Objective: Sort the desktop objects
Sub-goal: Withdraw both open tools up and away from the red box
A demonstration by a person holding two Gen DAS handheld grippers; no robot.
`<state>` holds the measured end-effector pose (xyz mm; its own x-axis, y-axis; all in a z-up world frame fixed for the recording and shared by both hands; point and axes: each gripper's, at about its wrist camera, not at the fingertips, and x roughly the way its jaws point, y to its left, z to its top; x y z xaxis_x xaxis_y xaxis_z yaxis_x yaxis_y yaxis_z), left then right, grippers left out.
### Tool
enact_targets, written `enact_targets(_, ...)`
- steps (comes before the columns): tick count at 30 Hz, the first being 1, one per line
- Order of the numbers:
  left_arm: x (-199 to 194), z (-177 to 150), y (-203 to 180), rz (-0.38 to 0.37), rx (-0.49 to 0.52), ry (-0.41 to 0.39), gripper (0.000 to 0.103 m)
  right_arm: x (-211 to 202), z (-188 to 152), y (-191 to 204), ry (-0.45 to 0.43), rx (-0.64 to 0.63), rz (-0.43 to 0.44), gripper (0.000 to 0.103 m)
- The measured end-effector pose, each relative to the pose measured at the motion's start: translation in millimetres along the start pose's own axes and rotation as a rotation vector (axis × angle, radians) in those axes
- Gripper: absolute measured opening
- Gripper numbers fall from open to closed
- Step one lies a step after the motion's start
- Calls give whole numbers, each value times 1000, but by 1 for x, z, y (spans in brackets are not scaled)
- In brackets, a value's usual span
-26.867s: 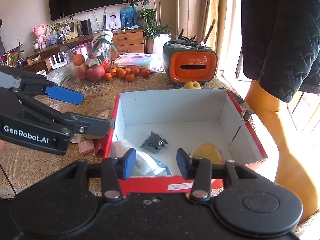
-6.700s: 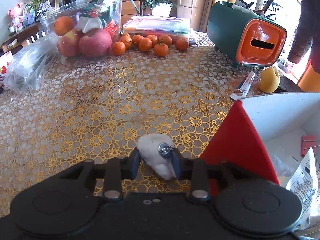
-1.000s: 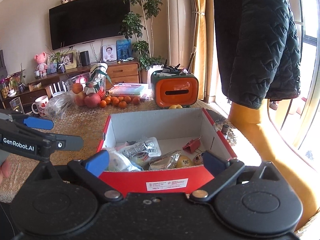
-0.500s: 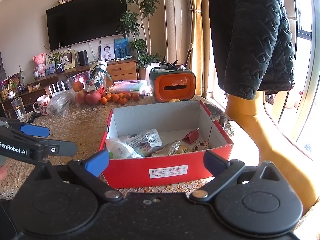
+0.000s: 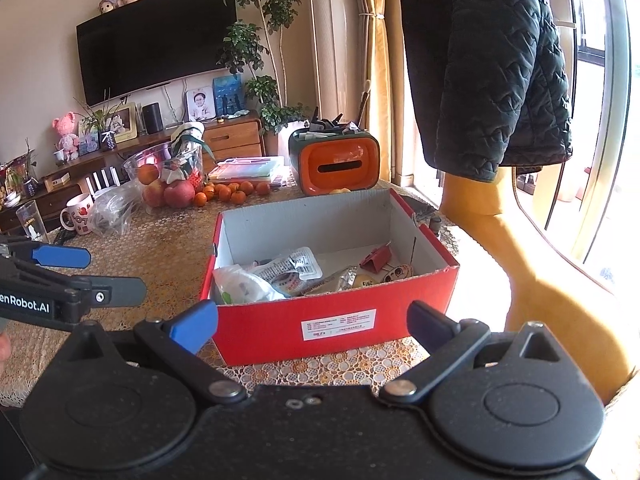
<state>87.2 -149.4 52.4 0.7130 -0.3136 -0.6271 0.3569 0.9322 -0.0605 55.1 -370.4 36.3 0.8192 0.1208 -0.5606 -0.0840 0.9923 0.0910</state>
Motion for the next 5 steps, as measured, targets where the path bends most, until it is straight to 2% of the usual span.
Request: enact_targets(5, -4, -2, 4, -24, -4, -13, 103, -2, -6, 2, 14, 11, -23, 101)
